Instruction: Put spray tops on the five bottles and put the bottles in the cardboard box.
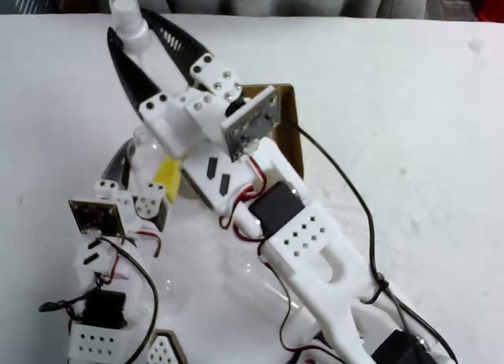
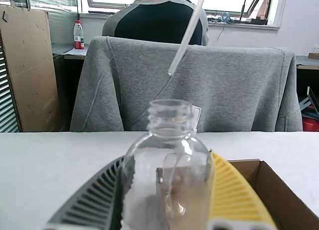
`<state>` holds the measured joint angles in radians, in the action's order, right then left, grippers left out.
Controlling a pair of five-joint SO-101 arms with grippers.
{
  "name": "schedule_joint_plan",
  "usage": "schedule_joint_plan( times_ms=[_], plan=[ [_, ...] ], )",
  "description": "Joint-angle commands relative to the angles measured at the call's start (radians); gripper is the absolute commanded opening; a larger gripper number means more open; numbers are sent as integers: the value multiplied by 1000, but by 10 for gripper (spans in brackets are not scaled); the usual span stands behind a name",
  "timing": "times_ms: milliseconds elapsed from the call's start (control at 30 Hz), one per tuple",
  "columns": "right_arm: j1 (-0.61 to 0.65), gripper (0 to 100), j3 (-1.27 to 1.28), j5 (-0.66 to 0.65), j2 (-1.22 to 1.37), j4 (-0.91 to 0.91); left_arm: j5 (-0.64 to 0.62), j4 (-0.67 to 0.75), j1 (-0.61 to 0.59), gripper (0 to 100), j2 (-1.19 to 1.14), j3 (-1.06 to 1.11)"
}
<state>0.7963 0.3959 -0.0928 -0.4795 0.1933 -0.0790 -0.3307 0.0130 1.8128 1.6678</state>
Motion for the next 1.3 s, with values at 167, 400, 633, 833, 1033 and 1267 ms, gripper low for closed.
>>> schedule_joint_plan(
  times_ms=[167,400,633,833,1033,1267],
  plan=[
    [19,16,-107,-5,-54,-165,-11,5,-13,20,15,-8],
    [22,16,-106,-5,-54,-163,-9,5,-13,20,15,-8],
    [24,16,-115,75,-67,-156,-8,3,-13,20,15,-8],
    [21,16,-120,80,-68,-162,-8,3,-13,20,15,-8],
    [21,16,-117,81,-64,-163,-6,2,-13,20,15,-8],
    [22,16,-146,86,-15,-205,-6,0,-13,20,15,-8]
  ],
)
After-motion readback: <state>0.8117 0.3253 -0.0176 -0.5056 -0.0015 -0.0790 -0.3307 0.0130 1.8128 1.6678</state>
